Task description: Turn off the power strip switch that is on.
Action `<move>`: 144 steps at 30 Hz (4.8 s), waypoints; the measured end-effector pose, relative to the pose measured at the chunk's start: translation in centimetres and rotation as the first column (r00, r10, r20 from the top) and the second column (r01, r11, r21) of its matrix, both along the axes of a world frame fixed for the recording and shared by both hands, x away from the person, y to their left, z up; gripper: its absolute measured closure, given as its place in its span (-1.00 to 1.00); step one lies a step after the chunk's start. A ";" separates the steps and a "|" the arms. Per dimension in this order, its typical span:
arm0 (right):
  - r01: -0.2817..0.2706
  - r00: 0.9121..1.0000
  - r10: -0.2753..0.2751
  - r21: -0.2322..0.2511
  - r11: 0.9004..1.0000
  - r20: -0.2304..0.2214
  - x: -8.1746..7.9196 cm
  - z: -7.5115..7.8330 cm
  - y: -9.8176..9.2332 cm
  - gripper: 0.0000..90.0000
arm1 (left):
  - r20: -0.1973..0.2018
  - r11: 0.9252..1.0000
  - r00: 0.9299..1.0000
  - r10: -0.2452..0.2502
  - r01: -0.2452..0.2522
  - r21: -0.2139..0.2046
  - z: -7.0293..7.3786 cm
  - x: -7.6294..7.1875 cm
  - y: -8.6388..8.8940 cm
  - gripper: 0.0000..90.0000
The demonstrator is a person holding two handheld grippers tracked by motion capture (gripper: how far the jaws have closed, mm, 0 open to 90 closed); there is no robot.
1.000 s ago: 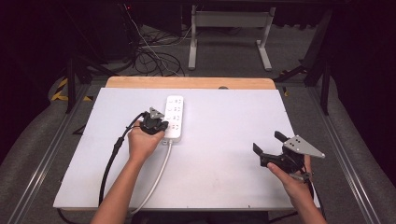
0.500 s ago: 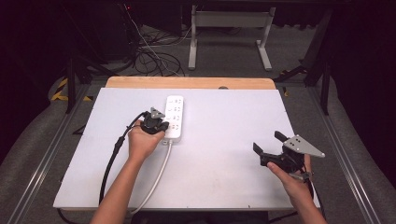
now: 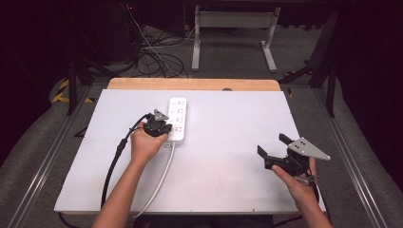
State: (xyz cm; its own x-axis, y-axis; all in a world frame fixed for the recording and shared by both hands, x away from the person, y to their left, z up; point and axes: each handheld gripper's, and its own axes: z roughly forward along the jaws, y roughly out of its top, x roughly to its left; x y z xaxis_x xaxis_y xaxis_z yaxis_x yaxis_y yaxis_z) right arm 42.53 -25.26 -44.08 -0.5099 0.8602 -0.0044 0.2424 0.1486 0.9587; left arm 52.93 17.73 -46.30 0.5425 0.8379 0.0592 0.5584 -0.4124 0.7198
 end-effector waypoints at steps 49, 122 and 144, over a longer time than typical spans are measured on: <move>0.006 1.000 -0.006 0.001 1.000 -0.009 0.3 0.0 -0.2 -0.83 | -0.006 0.997 0.999 0.048 -0.048 -0.060 0.0 -0.2 0.8 1.00; 0.005 1.000 -0.005 -0.006 1.000 -0.002 0.3 0.0 -0.1 -0.83 | 0.331 0.925 0.890 0.313 -0.208 -0.317 4.7 -11.1 8.7 1.00; 0.010 1.000 -0.010 -0.001 1.000 -0.005 0.4 0.0 -0.1 -0.84 | 0.374 0.904 0.842 0.388 -0.269 -0.332 4.5 -12.8 10.8 0.83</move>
State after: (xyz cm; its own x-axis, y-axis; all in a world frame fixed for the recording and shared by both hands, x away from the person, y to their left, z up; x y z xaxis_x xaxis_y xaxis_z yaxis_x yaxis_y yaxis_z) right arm 42.92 -25.33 -44.09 -0.5015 0.8652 -0.0033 0.2482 0.1475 0.9574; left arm 40.14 28.57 -41.78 0.2041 0.9787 -0.0239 0.2451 -0.0274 0.9691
